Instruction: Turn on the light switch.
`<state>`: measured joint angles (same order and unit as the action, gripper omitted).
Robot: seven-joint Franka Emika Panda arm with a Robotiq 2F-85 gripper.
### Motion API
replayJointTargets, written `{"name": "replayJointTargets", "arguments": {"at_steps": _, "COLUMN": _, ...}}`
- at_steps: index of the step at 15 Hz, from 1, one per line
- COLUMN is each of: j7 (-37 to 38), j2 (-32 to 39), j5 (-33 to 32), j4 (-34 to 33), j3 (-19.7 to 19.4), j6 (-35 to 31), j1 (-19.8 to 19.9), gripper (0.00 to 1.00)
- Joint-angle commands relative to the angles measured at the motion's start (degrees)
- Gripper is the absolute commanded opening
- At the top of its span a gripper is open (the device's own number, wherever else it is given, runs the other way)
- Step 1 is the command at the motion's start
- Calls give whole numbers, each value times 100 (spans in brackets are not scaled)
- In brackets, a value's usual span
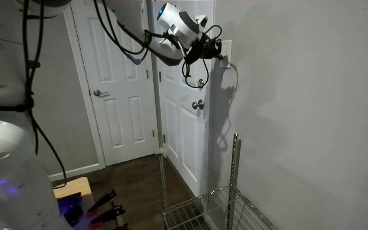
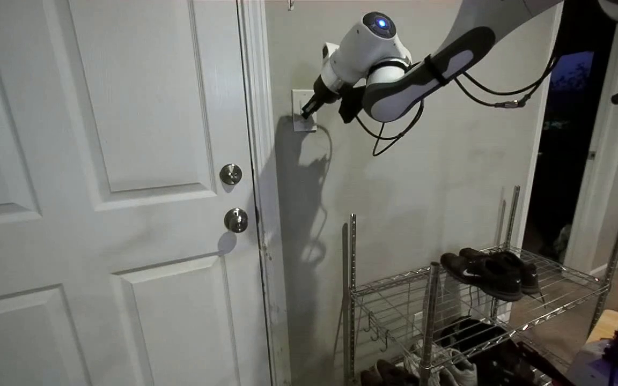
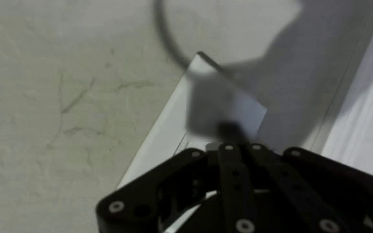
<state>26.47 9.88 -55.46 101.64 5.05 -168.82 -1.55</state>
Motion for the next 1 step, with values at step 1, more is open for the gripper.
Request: {"name": "replayJointTargets", "arguments": {"at_steps": 1, "j7": 116, "j2": -400, "j5": 229, "j4": 709, "j3": -3, "j6": -167, "j1": 92, "gripper": 1}}
